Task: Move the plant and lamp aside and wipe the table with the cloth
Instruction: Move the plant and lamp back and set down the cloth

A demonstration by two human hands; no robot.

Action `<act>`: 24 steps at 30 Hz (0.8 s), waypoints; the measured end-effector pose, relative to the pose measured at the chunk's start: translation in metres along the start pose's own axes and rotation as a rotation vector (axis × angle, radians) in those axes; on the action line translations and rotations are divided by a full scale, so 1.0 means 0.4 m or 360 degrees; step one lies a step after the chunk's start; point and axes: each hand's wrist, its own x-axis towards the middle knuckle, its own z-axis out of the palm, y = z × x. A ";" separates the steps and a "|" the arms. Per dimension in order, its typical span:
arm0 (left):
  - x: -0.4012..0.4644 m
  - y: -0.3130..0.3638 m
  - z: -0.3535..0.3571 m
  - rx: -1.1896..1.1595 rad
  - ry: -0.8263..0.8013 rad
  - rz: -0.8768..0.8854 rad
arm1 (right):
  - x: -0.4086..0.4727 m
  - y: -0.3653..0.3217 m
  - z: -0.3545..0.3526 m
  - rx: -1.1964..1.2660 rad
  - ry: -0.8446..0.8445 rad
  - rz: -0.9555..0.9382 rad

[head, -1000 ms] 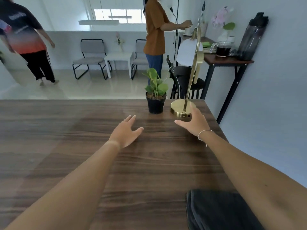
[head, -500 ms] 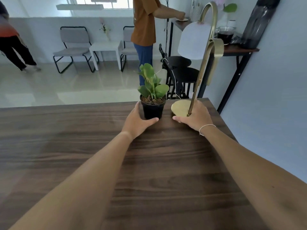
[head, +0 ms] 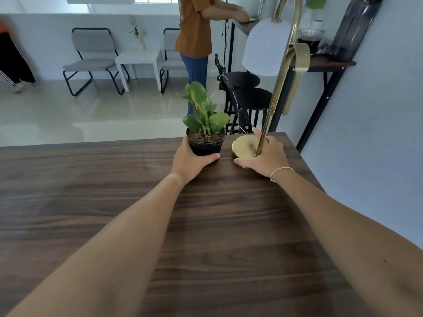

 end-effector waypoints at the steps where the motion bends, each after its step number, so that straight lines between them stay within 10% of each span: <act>1: -0.003 0.001 -0.001 -0.0004 0.0008 -0.0010 | -0.004 -0.001 0.003 0.0025 0.0022 0.0010; 24: -0.311 -0.082 -0.260 0.0019 0.0177 -0.0097 | -0.341 -0.106 0.067 0.0182 0.0108 -0.0076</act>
